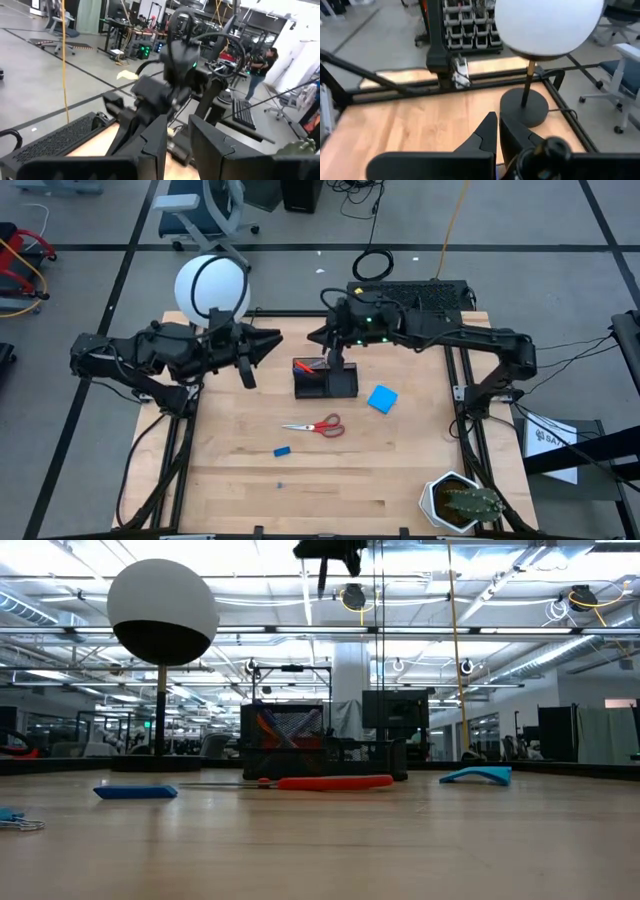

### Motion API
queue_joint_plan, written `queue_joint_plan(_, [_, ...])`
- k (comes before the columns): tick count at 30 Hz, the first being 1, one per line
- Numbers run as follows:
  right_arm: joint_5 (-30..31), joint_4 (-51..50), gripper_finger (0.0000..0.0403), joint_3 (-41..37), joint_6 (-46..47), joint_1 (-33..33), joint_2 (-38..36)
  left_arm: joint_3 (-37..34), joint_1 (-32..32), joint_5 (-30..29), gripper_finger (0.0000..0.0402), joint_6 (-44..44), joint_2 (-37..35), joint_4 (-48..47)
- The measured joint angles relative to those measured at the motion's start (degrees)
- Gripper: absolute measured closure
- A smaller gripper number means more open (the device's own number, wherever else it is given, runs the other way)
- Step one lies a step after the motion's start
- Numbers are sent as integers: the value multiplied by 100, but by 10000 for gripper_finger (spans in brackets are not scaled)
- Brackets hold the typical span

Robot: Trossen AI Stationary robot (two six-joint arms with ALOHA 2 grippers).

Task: Pick and place office supplies into organizer
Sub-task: Put the black pen into the black desk organizer

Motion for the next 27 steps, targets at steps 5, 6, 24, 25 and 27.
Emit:
queue_joint_plan(5, [-324, 19, 399, 0, -180, -105, 323, 1, 117, -7, 316, -352, 0, 15])
queue_joint_plan(6, [-357, 22, 399, 0, -209, -110, 379, 0, 144, -10, 316, -385, 0, 15])
queue_joint_plan(24, [-443, 578, 399, -1, -779, -186, 1279, 0, 551, -47, 316, -411, 0, 181])
queue_joint_plan(25, [-441, 627, 399, -2, -784, -217, 1310, 0, 594, -47, 316, -421, 0, 183])
queue_joint_plan(27, [-441, 739, 399, -2, -885, -265, 1370, 0, 679, -46, 316, -429, 0, 181])
